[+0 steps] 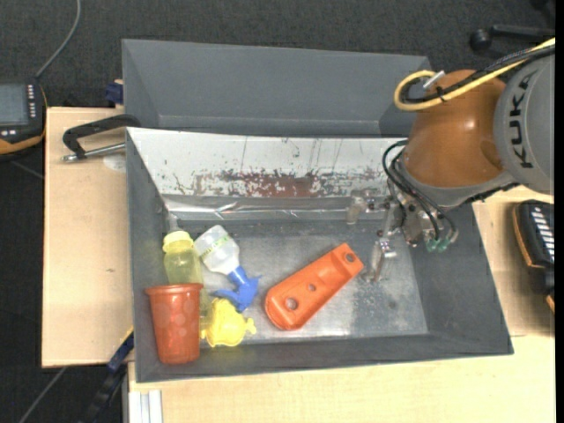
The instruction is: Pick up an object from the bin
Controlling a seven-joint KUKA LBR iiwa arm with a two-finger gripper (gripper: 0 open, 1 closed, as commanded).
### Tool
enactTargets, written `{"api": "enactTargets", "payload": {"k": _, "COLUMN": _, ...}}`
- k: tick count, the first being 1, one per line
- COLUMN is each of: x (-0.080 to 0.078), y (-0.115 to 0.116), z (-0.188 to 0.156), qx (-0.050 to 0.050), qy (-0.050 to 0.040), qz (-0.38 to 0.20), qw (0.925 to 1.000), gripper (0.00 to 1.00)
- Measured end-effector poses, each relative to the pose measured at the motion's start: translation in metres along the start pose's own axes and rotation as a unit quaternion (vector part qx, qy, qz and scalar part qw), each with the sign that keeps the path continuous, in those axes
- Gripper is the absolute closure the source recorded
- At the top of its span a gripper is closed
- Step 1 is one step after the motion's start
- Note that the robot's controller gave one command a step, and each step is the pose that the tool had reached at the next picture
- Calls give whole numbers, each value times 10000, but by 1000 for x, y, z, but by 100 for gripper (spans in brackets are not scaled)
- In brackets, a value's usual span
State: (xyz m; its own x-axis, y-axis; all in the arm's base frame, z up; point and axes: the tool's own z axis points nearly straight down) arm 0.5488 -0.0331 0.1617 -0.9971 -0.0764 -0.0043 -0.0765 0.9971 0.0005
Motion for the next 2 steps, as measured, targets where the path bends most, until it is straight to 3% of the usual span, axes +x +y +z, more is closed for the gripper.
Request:
{"api": "enactTargets", "payload": {"k": 1, "x": -7, "y": 71, "z": 2, "qx": -3, "qy": -19, "qz": -641, "qw": 9979, "gripper": 0}}
{"api": "enactTargets", "payload": {"k": 2, "x": -9, "y": 47, "z": 2, "qx": -3, "qy": -31, "qz": -931, "qw": 9957, "gripper": 0}}
